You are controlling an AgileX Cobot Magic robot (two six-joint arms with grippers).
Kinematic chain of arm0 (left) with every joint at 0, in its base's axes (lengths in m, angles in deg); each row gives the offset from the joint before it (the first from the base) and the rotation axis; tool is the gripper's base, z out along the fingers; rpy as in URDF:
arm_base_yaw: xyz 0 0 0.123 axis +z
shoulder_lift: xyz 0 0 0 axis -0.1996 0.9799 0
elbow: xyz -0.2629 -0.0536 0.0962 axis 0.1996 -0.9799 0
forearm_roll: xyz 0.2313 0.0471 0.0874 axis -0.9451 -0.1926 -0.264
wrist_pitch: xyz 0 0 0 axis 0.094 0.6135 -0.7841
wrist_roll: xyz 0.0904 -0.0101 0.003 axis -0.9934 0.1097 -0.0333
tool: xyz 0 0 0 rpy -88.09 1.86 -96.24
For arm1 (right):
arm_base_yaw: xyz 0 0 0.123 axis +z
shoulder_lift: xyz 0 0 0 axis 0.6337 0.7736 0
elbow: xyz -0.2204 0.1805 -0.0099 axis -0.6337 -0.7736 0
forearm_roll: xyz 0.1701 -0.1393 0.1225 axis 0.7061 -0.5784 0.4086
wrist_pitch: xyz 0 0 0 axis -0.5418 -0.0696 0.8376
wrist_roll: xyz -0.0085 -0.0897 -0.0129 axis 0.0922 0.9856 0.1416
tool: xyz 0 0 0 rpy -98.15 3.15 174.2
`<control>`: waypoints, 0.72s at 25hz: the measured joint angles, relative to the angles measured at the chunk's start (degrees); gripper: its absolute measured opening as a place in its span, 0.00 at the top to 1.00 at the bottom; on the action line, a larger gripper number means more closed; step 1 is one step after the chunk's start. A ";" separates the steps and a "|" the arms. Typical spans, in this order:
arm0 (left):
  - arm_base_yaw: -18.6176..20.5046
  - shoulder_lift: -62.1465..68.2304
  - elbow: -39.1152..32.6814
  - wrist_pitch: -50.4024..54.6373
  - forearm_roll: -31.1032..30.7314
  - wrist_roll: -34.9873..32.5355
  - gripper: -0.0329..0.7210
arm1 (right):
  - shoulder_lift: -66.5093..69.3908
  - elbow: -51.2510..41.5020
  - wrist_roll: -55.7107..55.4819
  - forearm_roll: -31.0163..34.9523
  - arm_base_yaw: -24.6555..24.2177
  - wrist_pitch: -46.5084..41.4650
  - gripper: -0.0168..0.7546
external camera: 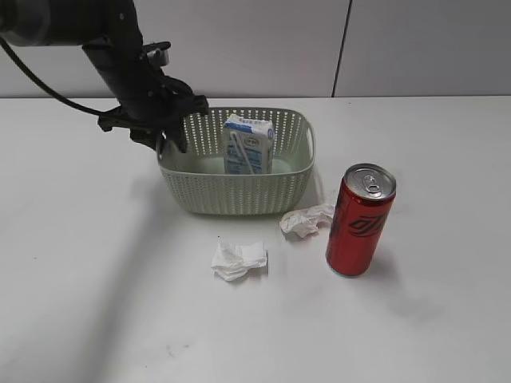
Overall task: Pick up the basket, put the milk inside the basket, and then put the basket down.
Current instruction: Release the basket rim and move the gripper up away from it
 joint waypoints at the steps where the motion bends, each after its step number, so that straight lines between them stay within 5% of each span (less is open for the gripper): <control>1: 0.00 -0.05 0.00 0.45 0.14 0.00 0.39 | 0.00 0.00 0.00 0.00 0.00 0.00 0.28; 3: 0.00 -0.18 0.00 2.45 0.25 -0.07 0.19 | 0.00 0.00 0.00 0.00 0.00 0.00 0.28; 6: 0.17 -1.60 0.00 4.63 0.63 -1.08 0.09 | 0.00 0.00 0.00 0.00 0.00 0.00 0.28; 11: 3.07 -8.52 0.06 6.27 1.42 -2.33 0.07 | 0.00 0.00 0.00 -0.06 0.00 0.00 0.28; 18: 12.70 -17.45 0.28 17.37 -2.73 -9.45 0.08 | 0.00 0.00 0.00 -0.06 0.00 0.00 0.28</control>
